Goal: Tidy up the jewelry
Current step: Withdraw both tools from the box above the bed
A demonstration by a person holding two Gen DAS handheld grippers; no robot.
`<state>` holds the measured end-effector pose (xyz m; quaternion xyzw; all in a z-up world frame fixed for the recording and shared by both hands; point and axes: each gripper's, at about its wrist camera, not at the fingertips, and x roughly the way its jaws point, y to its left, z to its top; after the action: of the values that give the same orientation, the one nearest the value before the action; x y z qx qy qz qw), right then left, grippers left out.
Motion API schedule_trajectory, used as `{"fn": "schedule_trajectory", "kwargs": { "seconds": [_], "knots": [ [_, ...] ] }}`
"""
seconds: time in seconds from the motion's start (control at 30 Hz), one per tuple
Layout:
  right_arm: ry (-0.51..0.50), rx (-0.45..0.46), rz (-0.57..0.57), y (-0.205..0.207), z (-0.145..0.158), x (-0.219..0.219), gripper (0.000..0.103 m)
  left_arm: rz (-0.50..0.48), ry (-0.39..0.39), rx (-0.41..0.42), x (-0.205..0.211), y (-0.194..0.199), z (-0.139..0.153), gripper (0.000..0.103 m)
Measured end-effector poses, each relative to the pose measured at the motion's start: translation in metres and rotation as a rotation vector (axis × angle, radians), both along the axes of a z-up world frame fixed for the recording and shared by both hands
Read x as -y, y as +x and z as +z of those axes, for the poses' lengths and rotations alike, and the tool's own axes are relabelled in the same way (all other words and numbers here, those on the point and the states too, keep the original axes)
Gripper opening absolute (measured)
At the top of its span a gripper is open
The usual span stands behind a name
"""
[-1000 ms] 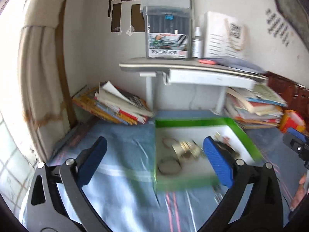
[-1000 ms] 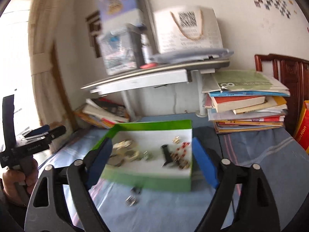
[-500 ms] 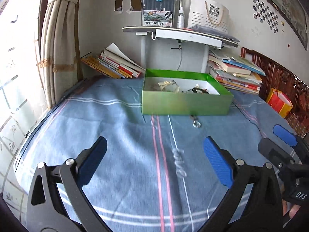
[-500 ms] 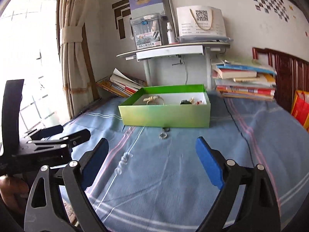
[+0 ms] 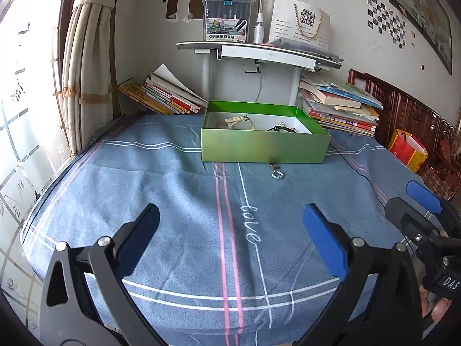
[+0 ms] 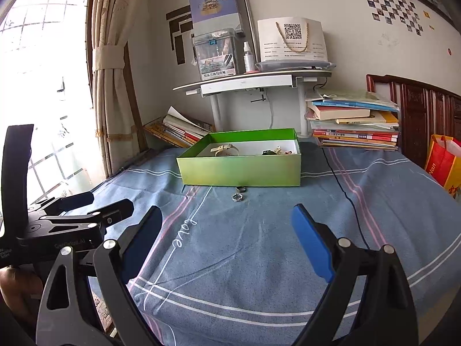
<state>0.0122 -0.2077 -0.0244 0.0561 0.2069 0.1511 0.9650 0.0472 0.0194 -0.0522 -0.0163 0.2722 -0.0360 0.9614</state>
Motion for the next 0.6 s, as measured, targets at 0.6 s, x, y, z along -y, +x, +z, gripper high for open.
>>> {"fn": "schedule_trajectory", "kwargs": {
  "seconds": [0.6],
  "knots": [
    [-0.021, -0.036, -0.009, 0.019, -0.008, 0.000, 0.089, -0.007, -0.007, -0.019, -0.002, 0.009, -0.005, 0.099]
  ]
}}
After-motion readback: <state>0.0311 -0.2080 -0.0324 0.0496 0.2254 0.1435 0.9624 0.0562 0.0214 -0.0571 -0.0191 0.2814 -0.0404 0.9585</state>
